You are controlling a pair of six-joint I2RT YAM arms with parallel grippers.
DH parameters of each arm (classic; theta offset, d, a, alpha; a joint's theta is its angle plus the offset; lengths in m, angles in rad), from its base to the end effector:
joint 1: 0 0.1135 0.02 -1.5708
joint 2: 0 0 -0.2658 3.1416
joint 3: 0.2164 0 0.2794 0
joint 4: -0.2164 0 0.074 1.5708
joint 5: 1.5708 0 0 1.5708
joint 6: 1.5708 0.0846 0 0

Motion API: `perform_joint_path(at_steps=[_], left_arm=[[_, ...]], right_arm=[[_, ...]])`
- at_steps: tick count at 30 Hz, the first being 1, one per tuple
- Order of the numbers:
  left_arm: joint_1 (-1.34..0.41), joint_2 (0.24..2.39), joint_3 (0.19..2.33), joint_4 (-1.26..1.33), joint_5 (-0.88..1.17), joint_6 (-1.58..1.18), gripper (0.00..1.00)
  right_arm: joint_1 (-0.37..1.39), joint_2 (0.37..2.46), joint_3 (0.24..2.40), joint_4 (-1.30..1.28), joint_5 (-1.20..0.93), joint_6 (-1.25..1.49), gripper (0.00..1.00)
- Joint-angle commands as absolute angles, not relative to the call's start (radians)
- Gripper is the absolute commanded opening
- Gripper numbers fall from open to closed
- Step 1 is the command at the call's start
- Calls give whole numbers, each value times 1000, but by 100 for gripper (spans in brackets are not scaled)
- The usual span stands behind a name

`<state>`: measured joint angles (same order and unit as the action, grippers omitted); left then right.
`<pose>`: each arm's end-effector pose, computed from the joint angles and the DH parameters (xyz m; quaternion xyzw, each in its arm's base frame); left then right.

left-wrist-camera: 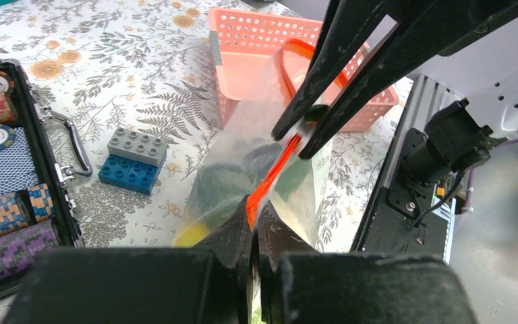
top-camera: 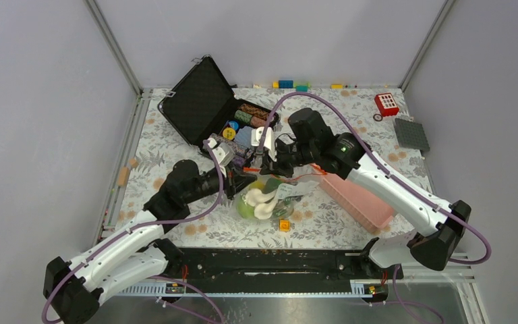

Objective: Place the food in the zip-top bag and seal the zipper
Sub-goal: Zip the zipper food storage bag at the center of the board.

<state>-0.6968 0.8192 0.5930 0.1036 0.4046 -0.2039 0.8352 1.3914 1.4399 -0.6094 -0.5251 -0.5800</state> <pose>0.1846 -0.1979 0.2864 0.3081 0.6792 -0.4180 0.5187 0.2147 0.3005 0.3699 -0.6448 0.5607 0.2848 0.4345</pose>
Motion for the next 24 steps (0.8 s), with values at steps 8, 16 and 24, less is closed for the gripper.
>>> perform_joint_path(at_steps=[8, 16, 24], left_arm=[[-687, 761, 572, 143, 236, -204, 0], [-684, 739, 560, 135, 198, -189, 0], [-685, 793, 584, 196, 474, -186, 3]], right_arm=[[711, 1217, 1386, -711, -365, -578, 0], [655, 1137, 1304, -706, -326, -543, 0], [648, 1177, 1322, -673, -565, -523, 0]])
